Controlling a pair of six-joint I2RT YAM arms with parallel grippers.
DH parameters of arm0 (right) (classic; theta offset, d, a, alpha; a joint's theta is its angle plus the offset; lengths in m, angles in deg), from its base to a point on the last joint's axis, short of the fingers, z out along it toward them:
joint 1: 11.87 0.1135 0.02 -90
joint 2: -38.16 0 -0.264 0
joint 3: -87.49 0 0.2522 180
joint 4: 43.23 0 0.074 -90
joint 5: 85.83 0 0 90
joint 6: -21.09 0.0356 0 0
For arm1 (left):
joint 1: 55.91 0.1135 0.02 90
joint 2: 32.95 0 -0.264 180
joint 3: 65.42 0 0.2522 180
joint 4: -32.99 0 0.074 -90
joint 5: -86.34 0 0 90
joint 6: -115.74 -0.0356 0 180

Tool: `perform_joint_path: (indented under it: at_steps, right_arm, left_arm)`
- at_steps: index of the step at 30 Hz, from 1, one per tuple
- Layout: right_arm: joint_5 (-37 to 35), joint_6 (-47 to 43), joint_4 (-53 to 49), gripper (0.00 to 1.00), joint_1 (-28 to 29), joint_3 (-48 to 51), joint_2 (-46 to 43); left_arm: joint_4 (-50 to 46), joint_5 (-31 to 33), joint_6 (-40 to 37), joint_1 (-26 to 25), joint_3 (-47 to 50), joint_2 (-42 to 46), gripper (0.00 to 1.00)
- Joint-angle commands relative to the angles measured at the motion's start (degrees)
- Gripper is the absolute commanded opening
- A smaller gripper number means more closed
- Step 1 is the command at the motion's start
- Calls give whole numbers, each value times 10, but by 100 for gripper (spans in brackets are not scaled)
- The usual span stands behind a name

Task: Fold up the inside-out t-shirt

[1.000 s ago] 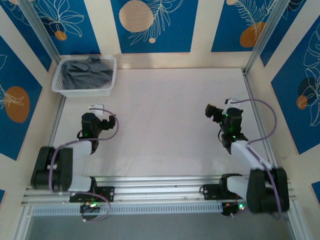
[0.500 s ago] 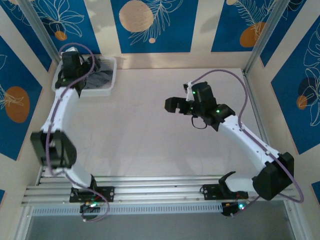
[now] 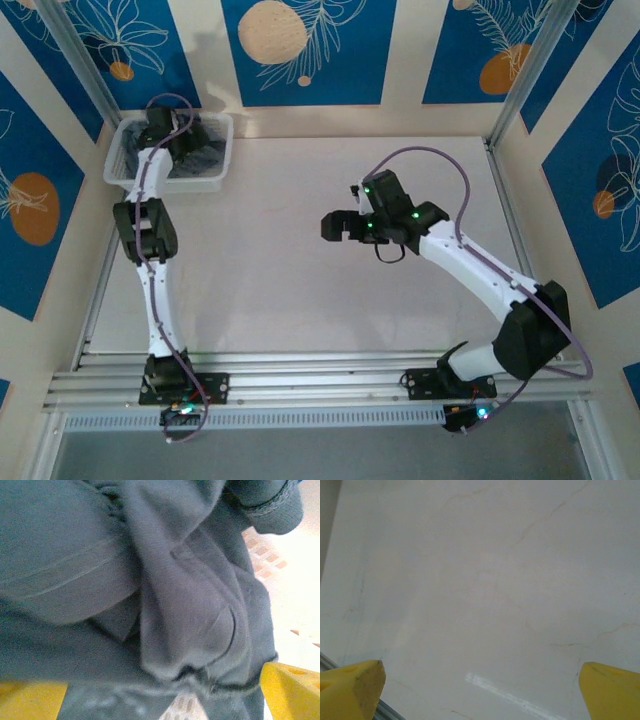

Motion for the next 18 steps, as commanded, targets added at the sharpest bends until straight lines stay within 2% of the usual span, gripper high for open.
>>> perform_joint_path:
  at_steps: [1,2,3,4,7,12,18]
  right_arm:
    - [12,-16,-40,100,15,-36,14]
    - [6,-15,-42,100,19,-39,17]
    - [-1,-12,-44,100,23,-43,18]
    - [-5,-11,-42,100,25,-43,17]
    - [-14,-5,-35,100,30,-43,12]
    - [-27,2,-14,100,31,-36,-8]
    - [-61,25,40,100,27,7,-52]
  left_arm:
    - [63,-57,6,5,-41,-19,70]
    - [71,-71,3,6,-41,-15,39]
    - [74,-84,0,6,-41,-10,13]
    - [71,-100,4,7,-41,2,0]
    - [56,-152,27,4,-41,64,0]
    - [17,-209,75,-11,-41,221,0]
    - [-66,-179,17,-106,-31,397,0]
